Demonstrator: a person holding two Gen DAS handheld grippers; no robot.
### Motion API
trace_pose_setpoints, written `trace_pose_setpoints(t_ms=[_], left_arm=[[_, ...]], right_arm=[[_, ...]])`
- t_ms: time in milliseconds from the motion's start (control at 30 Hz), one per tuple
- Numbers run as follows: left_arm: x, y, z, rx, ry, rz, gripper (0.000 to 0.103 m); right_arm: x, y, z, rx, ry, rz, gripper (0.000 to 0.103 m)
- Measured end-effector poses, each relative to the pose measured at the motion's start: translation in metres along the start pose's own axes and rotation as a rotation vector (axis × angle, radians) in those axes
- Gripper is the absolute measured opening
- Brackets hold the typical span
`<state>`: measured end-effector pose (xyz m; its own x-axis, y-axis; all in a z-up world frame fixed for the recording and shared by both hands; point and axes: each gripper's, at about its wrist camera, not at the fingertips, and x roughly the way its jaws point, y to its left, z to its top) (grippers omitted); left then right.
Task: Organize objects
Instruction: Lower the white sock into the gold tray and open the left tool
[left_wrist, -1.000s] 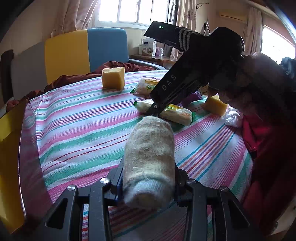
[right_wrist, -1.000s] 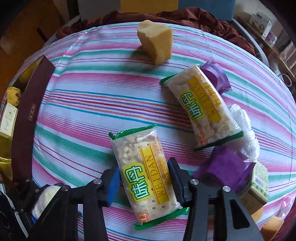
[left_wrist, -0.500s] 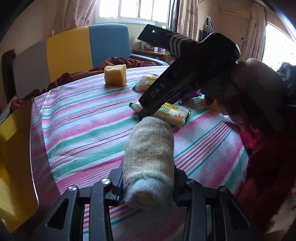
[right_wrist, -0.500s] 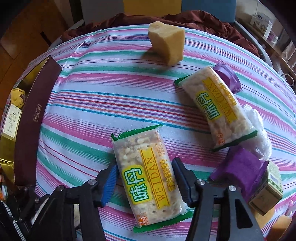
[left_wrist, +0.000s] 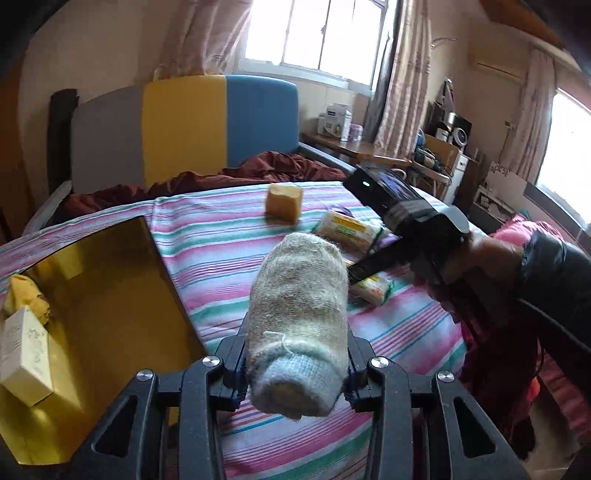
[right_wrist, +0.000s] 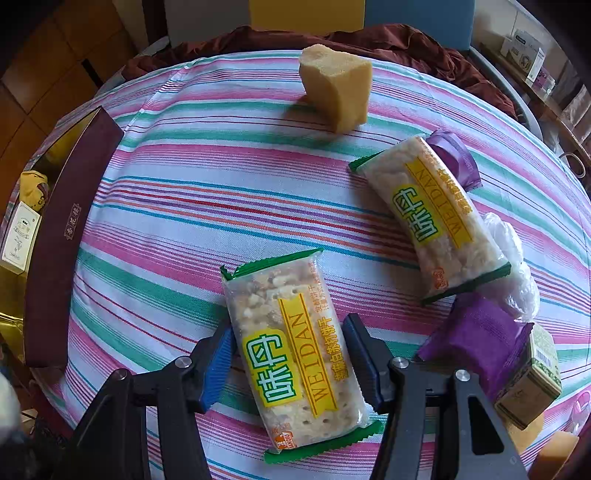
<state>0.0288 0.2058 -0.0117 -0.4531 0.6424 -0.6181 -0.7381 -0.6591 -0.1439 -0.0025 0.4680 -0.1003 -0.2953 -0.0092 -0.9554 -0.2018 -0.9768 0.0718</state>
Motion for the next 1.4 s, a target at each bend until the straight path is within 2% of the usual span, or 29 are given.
trace_pose_setpoints(t_ms=[133, 267, 400, 533, 700, 833, 900, 933, 1233, 1400], left_arm=[[-0.021, 0.059, 0.002, -0.135, -0.009, 0.121, 0.040], [-0.036, 0.120, -0.011, -0.256, 0.030, 0.257, 0.040], [-0.051, 0.153, -0.032, -0.283, 0.064, 0.366, 0.040], [-0.054, 0.167, -0.047, -0.227, 0.092, 0.453, 0.040], [-0.044, 0.178, -0.061, -0.185, 0.132, 0.484, 0.041], [-0.045, 0.186, -0.065, -0.216, 0.124, 0.488, 0.045], [-0.050, 0.187, -0.065, -0.228, 0.104, 0.497, 0.062], [-0.053, 0.187, -0.065, -0.232, 0.092, 0.495, 0.064], [-0.077, 0.182, -0.067, -0.247, 0.031, 0.569, 0.065], [-0.086, 0.185, -0.069, -0.297, 0.013, 0.581, 0.065]], right_arm=[[-0.002, -0.003, 0.000, -0.008, -0.003, -0.010, 0.059], [0.000, -0.001, 0.000, -0.013, -0.004, -0.016, 0.059], [0.000, -0.003, 0.000, -0.015, -0.004, -0.018, 0.059], [0.000, -0.006, 0.001, -0.019, -0.004, -0.021, 0.059], [-0.001, -0.005, 0.000, -0.018, -0.005, -0.021, 0.059], [-0.001, -0.007, -0.001, -0.019, -0.004, -0.021, 0.059], [-0.002, -0.007, -0.002, -0.019, -0.004, -0.021, 0.059], [-0.002, -0.007, -0.002, -0.019, -0.005, -0.021, 0.059], [-0.004, -0.005, 0.002, -0.024, -0.008, -0.032, 0.059], [-0.008, -0.003, -0.001, -0.007, -0.014, -0.062, 0.050]])
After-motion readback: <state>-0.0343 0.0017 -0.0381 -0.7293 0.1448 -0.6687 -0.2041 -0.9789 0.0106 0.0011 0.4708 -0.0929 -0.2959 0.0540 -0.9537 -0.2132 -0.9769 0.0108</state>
